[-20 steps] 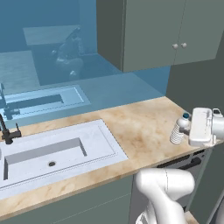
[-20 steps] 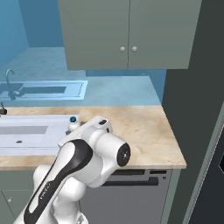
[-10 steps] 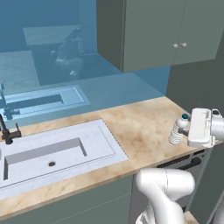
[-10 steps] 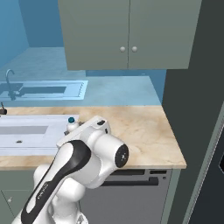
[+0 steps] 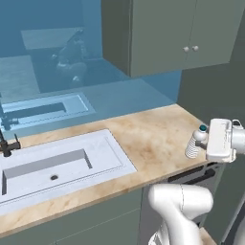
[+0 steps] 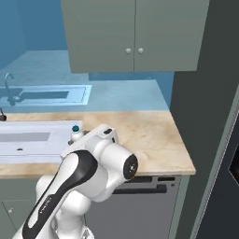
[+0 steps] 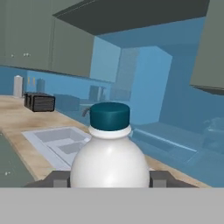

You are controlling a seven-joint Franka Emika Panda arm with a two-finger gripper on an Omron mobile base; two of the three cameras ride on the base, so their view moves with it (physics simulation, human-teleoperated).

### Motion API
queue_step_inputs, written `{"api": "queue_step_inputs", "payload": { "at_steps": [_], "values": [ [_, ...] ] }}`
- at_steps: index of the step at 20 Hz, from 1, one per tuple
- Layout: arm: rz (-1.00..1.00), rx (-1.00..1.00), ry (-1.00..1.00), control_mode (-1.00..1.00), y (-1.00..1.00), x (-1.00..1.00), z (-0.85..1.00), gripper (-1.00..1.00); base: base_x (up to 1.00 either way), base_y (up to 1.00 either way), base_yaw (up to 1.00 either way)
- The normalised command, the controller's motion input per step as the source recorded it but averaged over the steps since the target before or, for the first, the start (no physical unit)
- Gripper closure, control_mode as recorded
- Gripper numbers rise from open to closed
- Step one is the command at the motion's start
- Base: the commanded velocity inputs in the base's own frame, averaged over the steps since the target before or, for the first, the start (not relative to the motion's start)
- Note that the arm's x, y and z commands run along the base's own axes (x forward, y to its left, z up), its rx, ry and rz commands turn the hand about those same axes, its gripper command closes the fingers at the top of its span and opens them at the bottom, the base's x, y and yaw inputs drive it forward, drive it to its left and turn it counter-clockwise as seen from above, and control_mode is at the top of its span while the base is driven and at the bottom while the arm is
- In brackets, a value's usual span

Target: Take the bottled waters from the counter and place them in the freezer to freeze. Close the freezer door after placing the bottles.

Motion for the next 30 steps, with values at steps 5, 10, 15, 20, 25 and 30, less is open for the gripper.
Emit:
{"api": "queue_step_inputs", "payload": {
  "at_steps": [5,10,15,20,25,30],
  "values": [
    [0.00,0.00,0.00,1.00,0.00,0.00,0.00,1.00,-0.75,-0.16,-0.38],
    [0.00,0.00,0.00,1.00,0.00,0.00,0.00,1.00,-0.63,-0.11,-0.56],
    [0.00,0.00,0.00,1.00,0.00,0.00,0.00,1.00,-0.36,-0.07,-0.74],
    [0.00,0.00,0.00,1.00,0.00,0.00,0.00,1.00,-0.49,-0.17,-0.67],
    [0.00,0.00,0.00,1.00,0.00,0.00,0.00,1.00,-0.54,-0.17,-0.56],
    [0.00,0.00,0.00,1.00,0.00,0.00,0.00,1.00,-0.29,-0.27,-0.50]
  ]
}}
